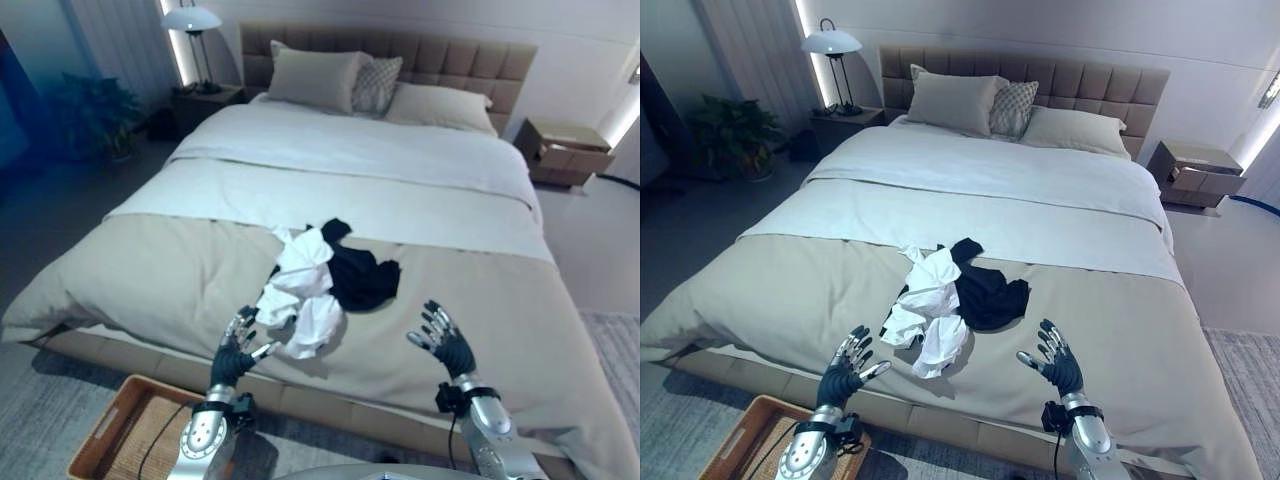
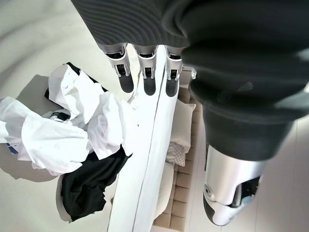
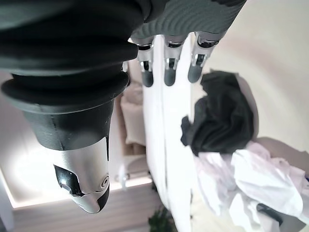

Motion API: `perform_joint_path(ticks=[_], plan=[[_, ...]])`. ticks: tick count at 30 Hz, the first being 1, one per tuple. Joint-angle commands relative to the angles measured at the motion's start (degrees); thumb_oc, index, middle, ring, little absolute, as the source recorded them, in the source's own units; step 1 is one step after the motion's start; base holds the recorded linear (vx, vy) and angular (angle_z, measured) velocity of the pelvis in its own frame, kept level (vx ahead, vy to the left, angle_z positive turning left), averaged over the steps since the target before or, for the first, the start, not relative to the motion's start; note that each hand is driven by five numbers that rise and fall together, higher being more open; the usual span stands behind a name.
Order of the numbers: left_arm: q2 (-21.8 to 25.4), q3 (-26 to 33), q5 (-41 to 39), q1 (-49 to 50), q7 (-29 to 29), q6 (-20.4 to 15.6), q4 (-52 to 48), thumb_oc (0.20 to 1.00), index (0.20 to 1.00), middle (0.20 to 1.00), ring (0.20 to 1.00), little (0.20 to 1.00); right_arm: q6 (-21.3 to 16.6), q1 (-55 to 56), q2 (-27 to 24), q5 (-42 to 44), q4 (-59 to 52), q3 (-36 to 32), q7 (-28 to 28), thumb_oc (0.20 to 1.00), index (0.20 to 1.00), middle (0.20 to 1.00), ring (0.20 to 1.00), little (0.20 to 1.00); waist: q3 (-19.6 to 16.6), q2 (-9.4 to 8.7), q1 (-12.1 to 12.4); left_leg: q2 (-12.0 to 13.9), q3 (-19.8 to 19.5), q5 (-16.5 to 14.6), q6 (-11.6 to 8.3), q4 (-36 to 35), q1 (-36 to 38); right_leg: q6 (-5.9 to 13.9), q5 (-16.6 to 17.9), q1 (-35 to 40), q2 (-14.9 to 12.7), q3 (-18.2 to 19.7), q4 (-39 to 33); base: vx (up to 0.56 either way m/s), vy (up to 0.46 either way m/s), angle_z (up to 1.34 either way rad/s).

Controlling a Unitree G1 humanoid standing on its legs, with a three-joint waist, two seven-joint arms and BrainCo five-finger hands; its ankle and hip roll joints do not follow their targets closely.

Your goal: Pick up clothes into the bucket

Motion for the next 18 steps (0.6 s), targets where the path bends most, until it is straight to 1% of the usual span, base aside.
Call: perform_joint_path(ticks=[1,8,12,14,15,17,18], plan=[[1.3,-0.1,1.8,-4.2,0.2,-4.3,-0.9,1.0,1.0,1.0,1.0,1.0,-3.9,-3.3,1.3,1.1,-2.1,-2.3,-0.2,1.0,1.0,1.0,1.0,1.0,1.4,-1.47,-0.6,-1.0,-1.5,2.0,-0.31,0.3,-3.0,1.41,-0.4,2.2,-0.6,-4.2,0.5,0.0,0.0,0.0],[1.5,0.1,1.8,-4.1,-0.1,-4.4,-1.2,1.0,1.0,1.0,1.0,1.0,-3.7,-3.3,0.9,1.2,-2.5,-2.3,0.1,1.0,1.0,1.0,1.0,1.0,1.7,-1.57,-0.5,-0.9,-1.5,1.8,-0.28,0.6,-2.5,1.27,-0.6,2.5,-0.5,-3.8,0.5,0.01,-0.006,0.0],[2.7,0.9,1.6,-3.7,-1.0,-4.5,-2.0,1.0,1.0,1.0,1.0,1.0,-3.7,-3.9,-0.3,0.8,-3.8,-2.3,0.8,1.0,1.0,1.0,1.0,1.0,3.0,-2.23,-0.1,-0.4,-2.1,0.6,-0.45,4.8,-4.3,0.74,-0.9,2.7,-0.5,-3.4,1.1,0.01,-0.03,0.0],[2.8,1.1,1.4,-3.6,-1.1,-4.6,-2.2,1.0,1.0,1.0,1.0,1.0,-3.8,-3.9,-0.6,0.7,-4.0,-2.4,0.8,1.0,1.0,1.0,1.0,1.0,3.2,-2.28,-0.1,-0.3,-2.3,0.6,-0.5,5.1,-4.7,0.66,-1.0,2.6,-0.4,-3.4,1.3,0.01,-0.021,0.01],[3.2,1.6,0.9,-3.3,-1.5,-4.5,-2.8,1.0,1.0,1.0,1.0,1.0,-3.7,-3.6,-1.3,0.8,-5.1,-2.7,1.5,1.0,1.0,1.0,1.0,1.0,3.5,-2.46,0.1,0.3,-2.9,0.6,-0.69,6.0,-5.6,0.36,-1.9,1.8,-0.2,-3.4,3.1,0.01,-0.062,0.03],[3.6,2.0,0.1,-3.6,-1.7,-4.6,-3.5,1.0,1.0,1.0,1.0,1.0,-3.6,-3.5,-2.1,0.9,-5.9,-3.0,1.8,1.0,1.0,1.0,1.0,1.0,4.5,-2.85,0.3,1.1,-4.0,0.2,-0.96,9.2,-7.7,-0.26,-3.1,0.8,0.2,-3.0,5.2,-0.03,-0.106,0.11],[3.6,1.9,-2.1,-3.4,-3.1,-4.3,-4.3,1.0,1.0,1.0,1.0,1.0,-3.6,-3.0,-2.7,1.4,-6.3,-3.4,2.1,1.0,1.0,1.0,1.0,1.0,6.0,-3.11,0.8,1.7,-5.5,-0.1,-1.48,16.4,-11.3,-1.44,-4.2,0.9,0.6,-3.3,6.3,-0.04,-0.093,0.12]])
